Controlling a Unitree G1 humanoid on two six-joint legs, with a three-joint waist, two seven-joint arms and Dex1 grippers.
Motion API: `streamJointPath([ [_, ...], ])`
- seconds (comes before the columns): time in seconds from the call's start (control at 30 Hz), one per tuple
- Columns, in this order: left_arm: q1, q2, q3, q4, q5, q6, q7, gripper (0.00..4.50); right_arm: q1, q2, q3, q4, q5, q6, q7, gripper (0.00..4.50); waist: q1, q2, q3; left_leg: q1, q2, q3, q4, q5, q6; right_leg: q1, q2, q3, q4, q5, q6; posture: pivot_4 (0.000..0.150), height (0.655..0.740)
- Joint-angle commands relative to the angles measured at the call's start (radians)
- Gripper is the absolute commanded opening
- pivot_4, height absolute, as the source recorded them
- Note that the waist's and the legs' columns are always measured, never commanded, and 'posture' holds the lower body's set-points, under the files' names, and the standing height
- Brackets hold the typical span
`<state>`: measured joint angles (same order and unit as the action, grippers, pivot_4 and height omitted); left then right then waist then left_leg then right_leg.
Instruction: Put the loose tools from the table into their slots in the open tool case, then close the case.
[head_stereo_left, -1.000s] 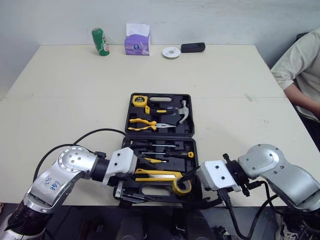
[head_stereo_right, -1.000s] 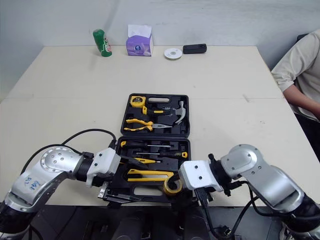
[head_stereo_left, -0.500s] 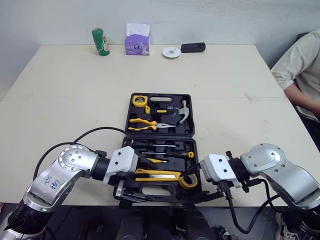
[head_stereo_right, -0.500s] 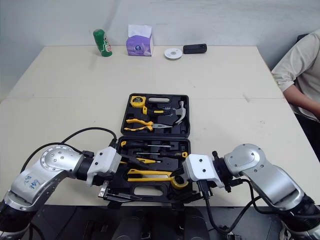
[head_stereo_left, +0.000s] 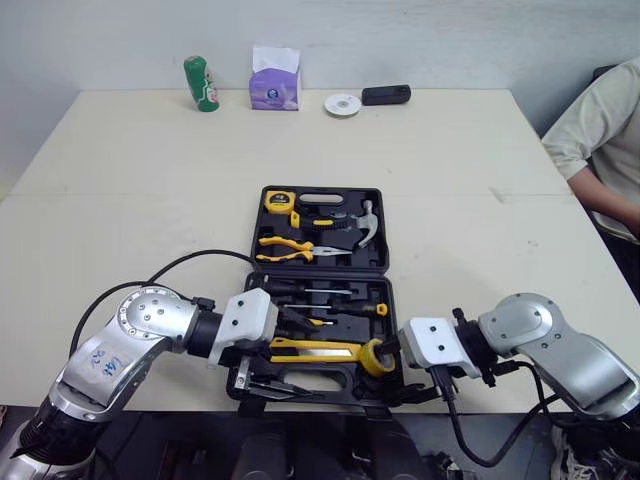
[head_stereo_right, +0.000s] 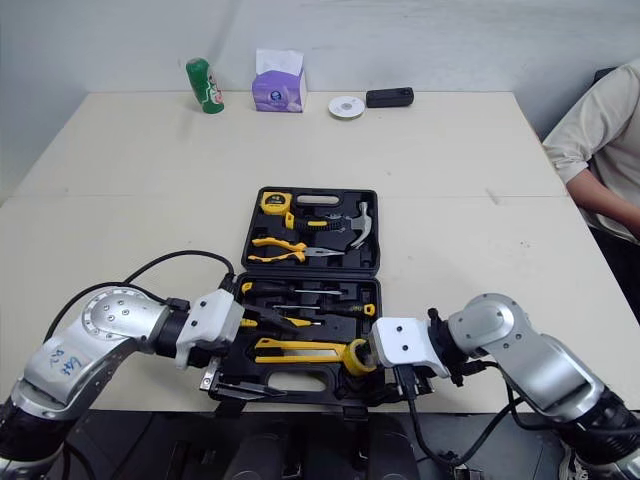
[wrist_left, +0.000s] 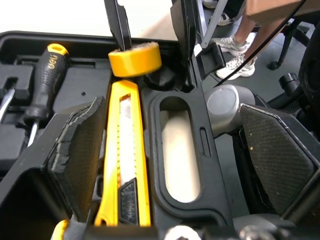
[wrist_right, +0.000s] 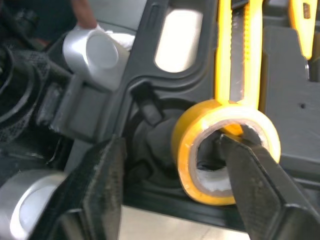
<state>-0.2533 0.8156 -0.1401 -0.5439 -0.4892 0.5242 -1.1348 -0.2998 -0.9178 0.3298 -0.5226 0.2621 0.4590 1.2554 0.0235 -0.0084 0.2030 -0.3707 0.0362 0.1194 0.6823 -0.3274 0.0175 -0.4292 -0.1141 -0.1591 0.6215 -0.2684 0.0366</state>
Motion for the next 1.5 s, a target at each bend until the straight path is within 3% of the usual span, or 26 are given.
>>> streamJointPath([
  [0.03,-0.003,0.000,-0.006,-0.034,-0.013,0.000,0.002,4.50,-0.004,-0.002,-0.013,-0.046,0.018,0.010,0.001,1.26,0.001,0.000,0.000,0.000,0.000,0.000,0.000,0.000,0.000,0.000,0.000,0.000,0.000,0.000,0.000,0.150,0.7252],
  [0.1,-0.001,0.000,-0.007,-0.036,-0.013,-0.001,0.001,4.50,-0.002,-0.018,-0.029,-0.069,0.032,0.010,0.011,0.18,0.001,0.000,0.000,0.000,0.000,0.000,0.000,0.000,0.000,0.000,0.000,0.000,0.000,0.000,0.000,0.150,0.7252],
  [0.13,-0.001,0.000,-0.008,-0.036,-0.013,-0.002,0.000,4.50,-0.001,-0.024,-0.035,-0.078,0.037,0.011,0.014,0.05,0.001,0.000,0.000,0.000,0.000,0.000,0.000,0.000,0.000,0.000,0.000,0.000,0.000,0.000,0.000,0.150,0.7252],
  [0.37,0.001,-0.004,-0.023,-0.052,-0.022,0.003,0.001,4.50,0.017,-0.051,-0.050,-0.149,0.069,0.030,0.018,0.05,0.001,0.000,0.000,0.000,0.000,0.000,0.000,0.000,0.000,0.000,0.000,0.000,0.000,0.000,0.000,0.150,0.7252],
  [0.8,-0.008,0.004,-0.023,-0.066,-0.032,0.021,-0.003,4.50,0.069,-0.051,-0.015,-0.120,0.018,-0.003,0.016,0.05,0.001,0.000,0.000,0.000,0.000,0.000,0.000,0.000,0.000,0.000,0.000,0.000,0.000,0.000,0.000,0.150,0.7252],
  [1.03,-0.013,0.007,-0.020,-0.055,-0.029,0.015,-0.008,4.50,0.083,-0.087,-0.132,-0.206,0.183,0.027,0.069,3.24,0.002,0.000,0.000,0.000,0.000,0.000,0.000,0.000,0.000,0.000,0.000,0.000,0.000,0.000,0.000,0.150,0.7252],
  [1.27,-0.017,0.006,-0.022,-0.045,-0.026,0.009,-0.016,4.50,0.076,-0.009,-0.180,-0.123,0.212,-0.030,0.011,3.24,0.001,-0.002,0.001,0.000,0.000,0.000,0.000,0.000,0.000,0.000,0.000,0.000,-0.001,0.000,0.000,0.150,0.7252],
  [1.37,-0.014,0.000,-0.030,-0.045,-0.022,0.008,-0.014,4.50,0.092,0.106,-0.159,-0.058,0.230,-0.065,-0.034,2.45,0.001,-0.003,0.001,0.000,0.000,0.000,0.000,0.000,0.000,0.000,0.000,0.000,0.000,0.000,0.000,0.150,0.7252],
  [1.5,-0.015,-0.001,-0.029,-0.042,-0.025,0.010,-0.016,4.50,0.157,0.167,-0.117,-0.005,0.187,-0.136,-0.035,0.53,0.003,-0.003,0.001,0.000,0.000,0.000,0.000,0.000,0.000,0.000,0.000,0.000,0.000,0.000,0.000,0.150,0.7252],
])
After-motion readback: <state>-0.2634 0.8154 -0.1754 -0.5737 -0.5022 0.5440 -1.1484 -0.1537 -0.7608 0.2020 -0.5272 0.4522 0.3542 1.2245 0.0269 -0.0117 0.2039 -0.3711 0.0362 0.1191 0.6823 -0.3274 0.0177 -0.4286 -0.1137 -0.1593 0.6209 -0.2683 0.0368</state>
